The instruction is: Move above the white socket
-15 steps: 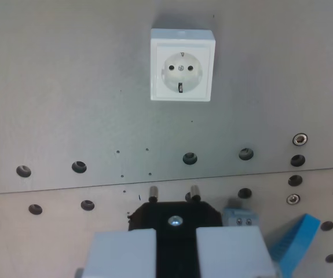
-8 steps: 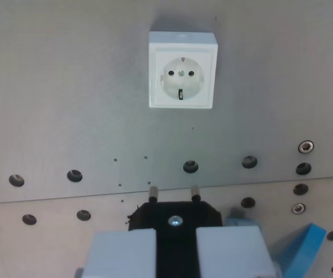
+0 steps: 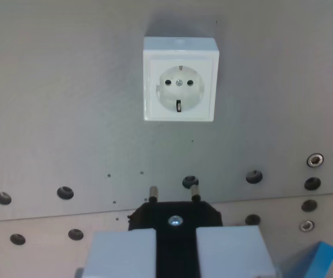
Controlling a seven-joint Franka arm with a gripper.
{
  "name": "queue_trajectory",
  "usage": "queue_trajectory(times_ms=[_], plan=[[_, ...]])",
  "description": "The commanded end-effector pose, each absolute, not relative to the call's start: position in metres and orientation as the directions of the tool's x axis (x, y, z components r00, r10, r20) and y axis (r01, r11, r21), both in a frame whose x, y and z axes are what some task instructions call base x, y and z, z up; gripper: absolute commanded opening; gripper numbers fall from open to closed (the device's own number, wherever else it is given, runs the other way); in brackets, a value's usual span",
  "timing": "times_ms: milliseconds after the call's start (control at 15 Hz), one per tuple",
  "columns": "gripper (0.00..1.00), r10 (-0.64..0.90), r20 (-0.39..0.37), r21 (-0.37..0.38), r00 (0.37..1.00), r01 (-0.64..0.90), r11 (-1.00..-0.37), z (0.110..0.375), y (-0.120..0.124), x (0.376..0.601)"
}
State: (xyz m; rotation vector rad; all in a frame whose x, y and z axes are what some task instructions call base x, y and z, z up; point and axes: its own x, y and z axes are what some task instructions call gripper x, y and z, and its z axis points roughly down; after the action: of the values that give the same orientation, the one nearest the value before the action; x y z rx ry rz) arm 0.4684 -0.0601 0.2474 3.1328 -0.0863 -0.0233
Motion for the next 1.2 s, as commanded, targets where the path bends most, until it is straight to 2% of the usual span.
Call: queue_trajectory(times_ms=[67, 1200], plan=[[0.00, -0.055, 0.081, 0.026, 0.995, -0.058, -0.998, 0.232, -0.064, 0.466], [0.00, -0.060, 0.106, 0.037, 0.993, -0.064, -0.997, 0.151, -0.071, 0.460]])
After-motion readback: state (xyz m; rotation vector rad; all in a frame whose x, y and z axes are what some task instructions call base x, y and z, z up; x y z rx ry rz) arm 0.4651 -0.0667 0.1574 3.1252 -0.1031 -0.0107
